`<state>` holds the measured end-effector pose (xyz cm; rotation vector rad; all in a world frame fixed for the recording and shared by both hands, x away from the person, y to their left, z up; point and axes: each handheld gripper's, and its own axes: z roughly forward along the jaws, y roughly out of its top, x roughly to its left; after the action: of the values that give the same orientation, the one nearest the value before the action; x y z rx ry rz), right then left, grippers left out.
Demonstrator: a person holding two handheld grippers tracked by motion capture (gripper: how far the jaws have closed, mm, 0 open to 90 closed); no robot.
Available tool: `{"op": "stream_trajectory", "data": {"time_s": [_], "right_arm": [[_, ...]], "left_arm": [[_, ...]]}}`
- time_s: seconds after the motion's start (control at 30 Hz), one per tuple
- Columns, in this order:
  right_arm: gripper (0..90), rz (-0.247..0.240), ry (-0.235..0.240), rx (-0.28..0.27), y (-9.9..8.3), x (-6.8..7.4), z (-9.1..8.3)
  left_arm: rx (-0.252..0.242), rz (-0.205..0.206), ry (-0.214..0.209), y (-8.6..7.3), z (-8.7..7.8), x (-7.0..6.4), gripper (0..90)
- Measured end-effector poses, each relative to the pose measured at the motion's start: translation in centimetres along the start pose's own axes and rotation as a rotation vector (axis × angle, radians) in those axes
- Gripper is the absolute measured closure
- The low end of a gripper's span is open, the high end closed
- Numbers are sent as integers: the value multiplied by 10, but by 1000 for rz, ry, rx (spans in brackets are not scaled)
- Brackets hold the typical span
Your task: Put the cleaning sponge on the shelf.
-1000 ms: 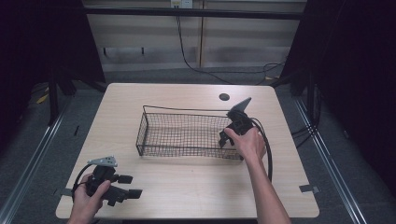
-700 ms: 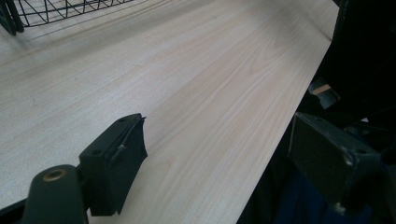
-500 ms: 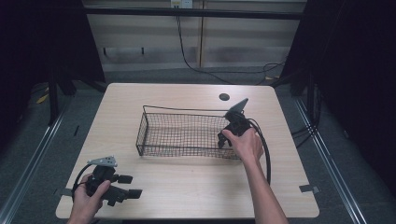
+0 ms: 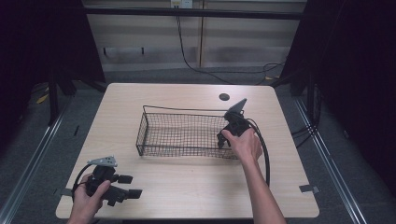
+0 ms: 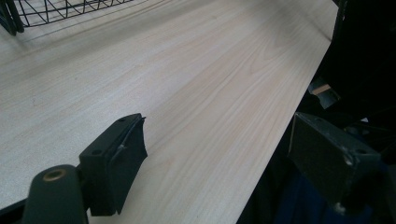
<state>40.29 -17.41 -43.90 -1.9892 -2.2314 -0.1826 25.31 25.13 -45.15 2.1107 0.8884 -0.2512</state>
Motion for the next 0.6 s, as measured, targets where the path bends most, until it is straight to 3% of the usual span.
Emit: {"op": "stream_trajectory", "data": {"time_s": [0.6], "right_arm": [[253,0,6,15,-1,0,-1]], "left_arm": [[-3,0,0,0,0,0,183]]}}
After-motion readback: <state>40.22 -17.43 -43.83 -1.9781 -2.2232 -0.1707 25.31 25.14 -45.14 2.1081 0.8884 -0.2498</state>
